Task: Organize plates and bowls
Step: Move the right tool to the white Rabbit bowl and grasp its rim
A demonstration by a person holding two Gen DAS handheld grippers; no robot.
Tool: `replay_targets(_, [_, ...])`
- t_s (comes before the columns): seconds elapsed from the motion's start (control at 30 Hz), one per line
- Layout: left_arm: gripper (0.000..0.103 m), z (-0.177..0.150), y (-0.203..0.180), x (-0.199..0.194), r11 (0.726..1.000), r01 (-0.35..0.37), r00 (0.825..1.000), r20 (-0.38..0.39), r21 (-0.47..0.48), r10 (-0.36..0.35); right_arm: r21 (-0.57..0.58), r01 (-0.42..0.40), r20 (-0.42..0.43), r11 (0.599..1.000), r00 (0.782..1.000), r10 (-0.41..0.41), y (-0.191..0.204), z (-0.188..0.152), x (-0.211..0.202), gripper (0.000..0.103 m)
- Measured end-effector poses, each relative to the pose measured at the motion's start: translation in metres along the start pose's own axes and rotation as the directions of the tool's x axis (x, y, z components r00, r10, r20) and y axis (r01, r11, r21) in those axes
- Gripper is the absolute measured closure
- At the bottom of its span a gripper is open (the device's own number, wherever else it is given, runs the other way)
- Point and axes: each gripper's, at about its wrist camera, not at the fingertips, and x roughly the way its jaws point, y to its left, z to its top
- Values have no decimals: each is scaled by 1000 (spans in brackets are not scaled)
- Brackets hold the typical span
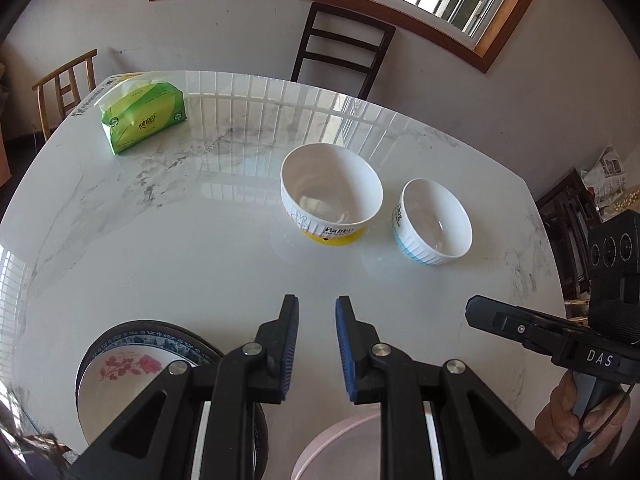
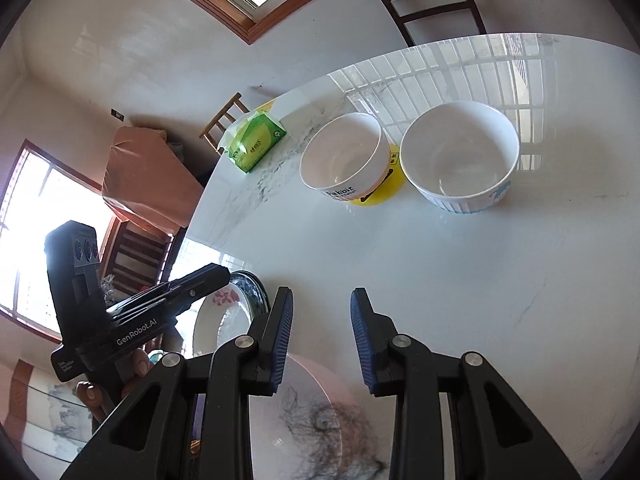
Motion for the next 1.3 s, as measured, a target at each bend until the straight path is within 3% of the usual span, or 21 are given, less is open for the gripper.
replay_targets(0.13, [83,30,10,17,998,25,999,-20,-58,-26,3,5,-26,1000,1000,-5,6,26,14,74])
replay_targets(0.43, [80,74,36,69,982,36,993,-103,-187,-56,17,99,-60,995,993,-97,-2,96,50,74])
replay_targets(0.67, [80,88,35,85,984,18,994,-107,-175,-37,-34,194,-70,980,978,-196,-14,138,79,74])
replay_targets(1.1, [80,92,34,117,986,-24,988,-157,-164,-2,-93,244,-137,965,957,-255,-26,153,119,74])
replay_targets(1.3, [81,89,35,133,978,-8,983,-179,-209,-30,-114,266,-162,957,946,-282,-27,155,135,75])
